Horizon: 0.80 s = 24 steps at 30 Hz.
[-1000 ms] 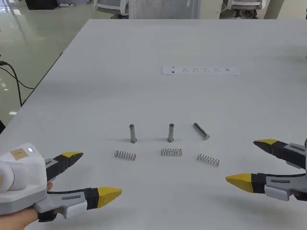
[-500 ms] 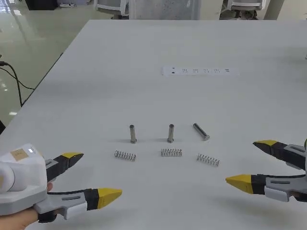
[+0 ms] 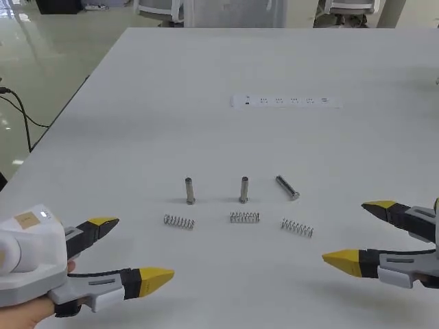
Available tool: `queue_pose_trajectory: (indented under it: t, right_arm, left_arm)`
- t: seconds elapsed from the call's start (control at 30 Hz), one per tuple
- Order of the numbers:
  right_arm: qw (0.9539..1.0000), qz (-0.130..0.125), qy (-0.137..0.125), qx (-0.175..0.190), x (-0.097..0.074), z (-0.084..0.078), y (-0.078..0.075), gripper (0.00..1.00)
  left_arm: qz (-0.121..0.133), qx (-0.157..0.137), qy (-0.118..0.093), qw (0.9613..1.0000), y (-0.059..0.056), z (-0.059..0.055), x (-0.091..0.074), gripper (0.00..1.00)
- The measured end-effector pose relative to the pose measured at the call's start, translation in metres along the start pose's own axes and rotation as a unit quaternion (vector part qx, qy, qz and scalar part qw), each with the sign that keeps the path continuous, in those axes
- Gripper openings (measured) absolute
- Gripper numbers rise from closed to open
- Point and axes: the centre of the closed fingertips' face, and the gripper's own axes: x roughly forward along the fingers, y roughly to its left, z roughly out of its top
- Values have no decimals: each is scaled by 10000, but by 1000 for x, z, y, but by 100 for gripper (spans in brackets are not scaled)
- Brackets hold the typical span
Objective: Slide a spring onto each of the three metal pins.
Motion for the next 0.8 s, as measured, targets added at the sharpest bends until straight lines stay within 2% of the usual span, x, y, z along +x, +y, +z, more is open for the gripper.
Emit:
queue_pose_trajectory:
  t: [0.8]
  right_arm:
    - [10000, -9, 11, 42, 0, -1, -2, 81]
  left_arm:
    - [16, -1, 10, 10000, 1, 0, 1, 85]
